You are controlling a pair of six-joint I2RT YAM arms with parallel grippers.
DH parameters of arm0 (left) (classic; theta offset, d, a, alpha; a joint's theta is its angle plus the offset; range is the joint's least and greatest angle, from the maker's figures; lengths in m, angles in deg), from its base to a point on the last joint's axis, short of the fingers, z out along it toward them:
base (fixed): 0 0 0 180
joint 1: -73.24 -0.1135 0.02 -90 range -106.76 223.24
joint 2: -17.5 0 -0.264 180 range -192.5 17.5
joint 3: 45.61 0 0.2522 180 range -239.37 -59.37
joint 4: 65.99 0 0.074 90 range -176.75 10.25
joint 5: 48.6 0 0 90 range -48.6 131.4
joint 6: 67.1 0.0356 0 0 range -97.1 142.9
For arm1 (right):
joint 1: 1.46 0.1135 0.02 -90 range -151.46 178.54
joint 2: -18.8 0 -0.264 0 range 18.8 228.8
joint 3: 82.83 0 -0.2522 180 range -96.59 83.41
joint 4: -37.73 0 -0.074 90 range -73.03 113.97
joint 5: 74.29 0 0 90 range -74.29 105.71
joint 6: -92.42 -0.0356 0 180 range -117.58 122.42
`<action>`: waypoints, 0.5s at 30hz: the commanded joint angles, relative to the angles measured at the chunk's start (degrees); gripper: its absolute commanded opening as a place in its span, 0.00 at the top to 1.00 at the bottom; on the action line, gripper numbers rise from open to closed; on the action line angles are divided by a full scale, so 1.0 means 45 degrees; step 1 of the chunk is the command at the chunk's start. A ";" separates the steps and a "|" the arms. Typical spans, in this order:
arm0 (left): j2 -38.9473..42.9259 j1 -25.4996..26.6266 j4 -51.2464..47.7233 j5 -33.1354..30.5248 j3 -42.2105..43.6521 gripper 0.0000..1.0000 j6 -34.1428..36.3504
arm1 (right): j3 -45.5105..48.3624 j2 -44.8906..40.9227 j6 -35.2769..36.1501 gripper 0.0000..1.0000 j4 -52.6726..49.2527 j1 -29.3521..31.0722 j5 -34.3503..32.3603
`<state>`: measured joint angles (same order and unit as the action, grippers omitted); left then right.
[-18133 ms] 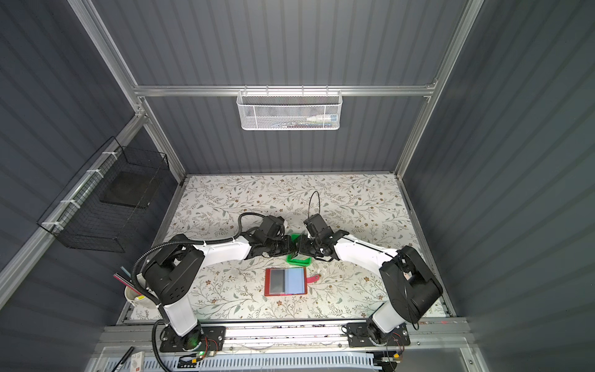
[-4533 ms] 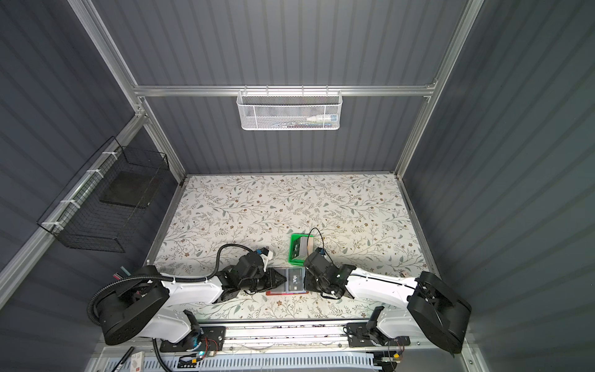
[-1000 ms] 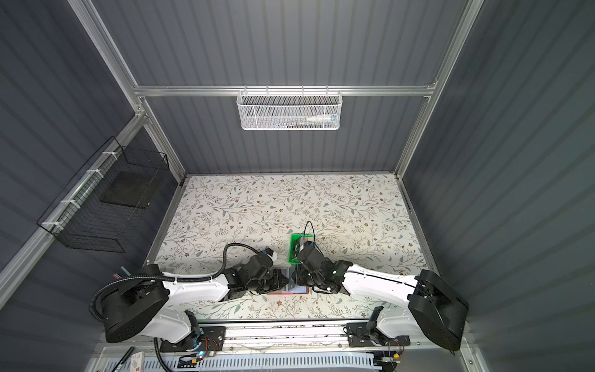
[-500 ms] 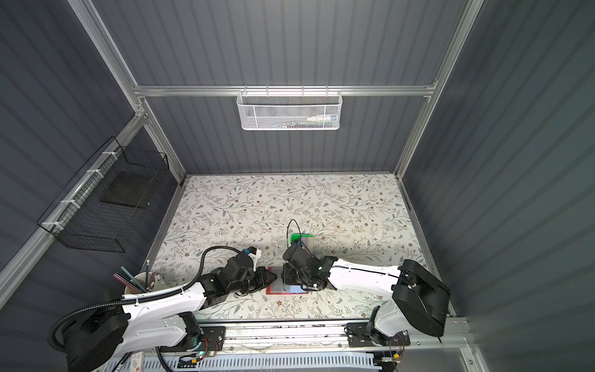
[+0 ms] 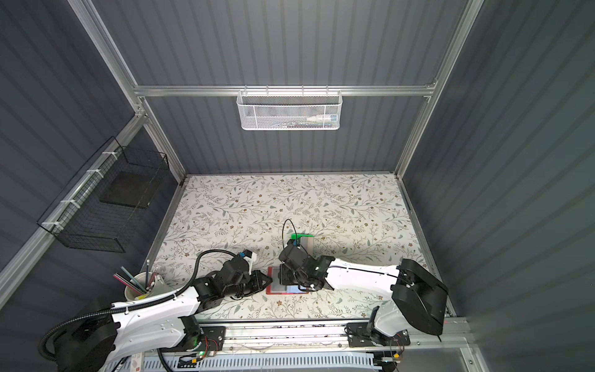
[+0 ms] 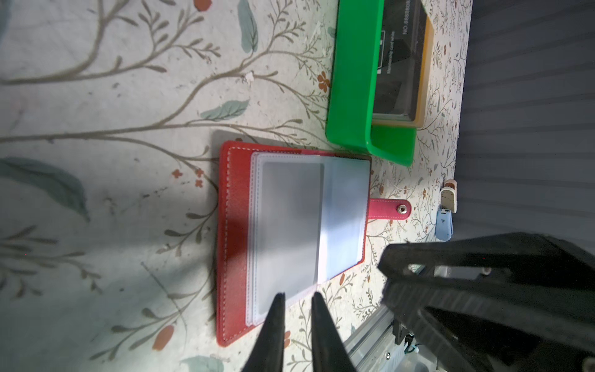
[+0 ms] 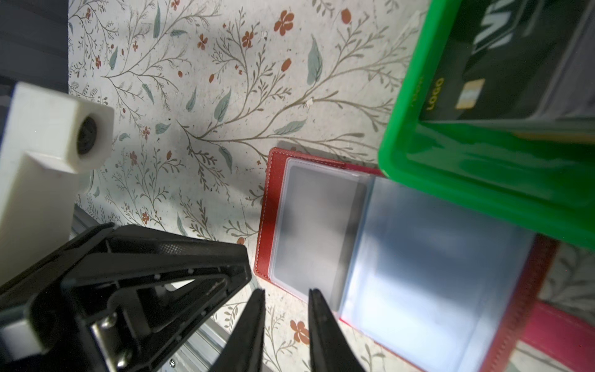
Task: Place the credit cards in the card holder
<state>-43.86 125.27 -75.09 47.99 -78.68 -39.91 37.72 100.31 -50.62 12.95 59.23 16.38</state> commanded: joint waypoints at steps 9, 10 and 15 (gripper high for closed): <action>-0.0239 -0.0053 -0.0342 0.0072 -0.0794 0.79 0.1104 | 0.0121 -0.1471 0.0785 0.71 -0.1809 -0.0367 -0.1315; -0.0388 -0.0046 -0.0200 0.0106 -0.0887 0.79 0.1188 | 0.0198 -0.1626 0.0844 0.70 -0.1890 -0.0460 -0.1346; -0.1518 -0.0058 -0.0155 0.0132 -0.1759 0.78 0.1755 | 0.0742 -0.2474 0.0948 0.70 -0.2039 -0.1083 -0.1243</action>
<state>-48.74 125.27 -76.27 48.03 -83.53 -35.08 39.49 90.80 -47.65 6.17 55.62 12.03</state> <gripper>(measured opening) 0.215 0.302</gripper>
